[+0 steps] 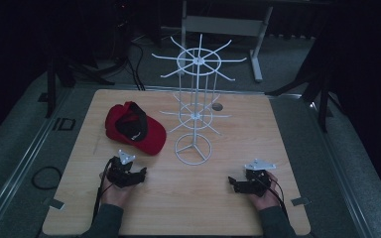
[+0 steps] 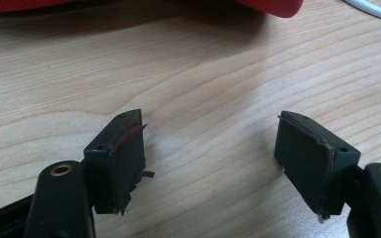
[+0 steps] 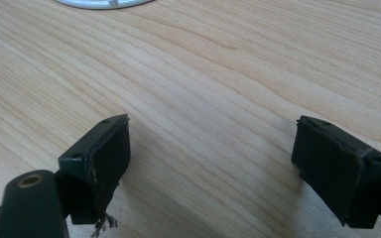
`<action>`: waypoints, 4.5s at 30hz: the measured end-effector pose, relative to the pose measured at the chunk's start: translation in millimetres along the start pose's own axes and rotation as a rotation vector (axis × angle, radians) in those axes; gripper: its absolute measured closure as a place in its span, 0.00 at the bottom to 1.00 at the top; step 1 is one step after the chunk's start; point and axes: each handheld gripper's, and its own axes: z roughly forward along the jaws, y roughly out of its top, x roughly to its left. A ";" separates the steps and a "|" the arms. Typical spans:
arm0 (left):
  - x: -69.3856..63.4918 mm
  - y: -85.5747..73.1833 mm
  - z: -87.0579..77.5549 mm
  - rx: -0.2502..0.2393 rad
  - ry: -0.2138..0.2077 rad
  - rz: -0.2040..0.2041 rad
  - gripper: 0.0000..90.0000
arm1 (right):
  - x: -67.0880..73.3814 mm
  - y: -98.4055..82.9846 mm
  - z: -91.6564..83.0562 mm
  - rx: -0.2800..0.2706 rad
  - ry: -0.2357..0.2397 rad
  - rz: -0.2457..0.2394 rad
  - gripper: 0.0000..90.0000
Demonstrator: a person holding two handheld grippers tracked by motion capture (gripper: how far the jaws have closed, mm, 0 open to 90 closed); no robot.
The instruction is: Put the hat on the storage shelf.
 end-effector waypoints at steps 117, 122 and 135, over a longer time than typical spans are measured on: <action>26.2 44.0 19.9 -0.134 -0.145 -0.352 0.95 | 0.1 -0.2 -0.2 0.000 -0.001 0.000 0.17; 29.3 45.6 12.5 -0.153 -0.133 -0.334 0.95 | 0.1 -0.2 -0.2 0.000 -0.001 0.000 0.17; 38.5 50.6 -8.8 -0.214 -0.085 -0.306 0.95 | 0.1 -0.2 -0.1 0.000 -0.001 0.000 0.17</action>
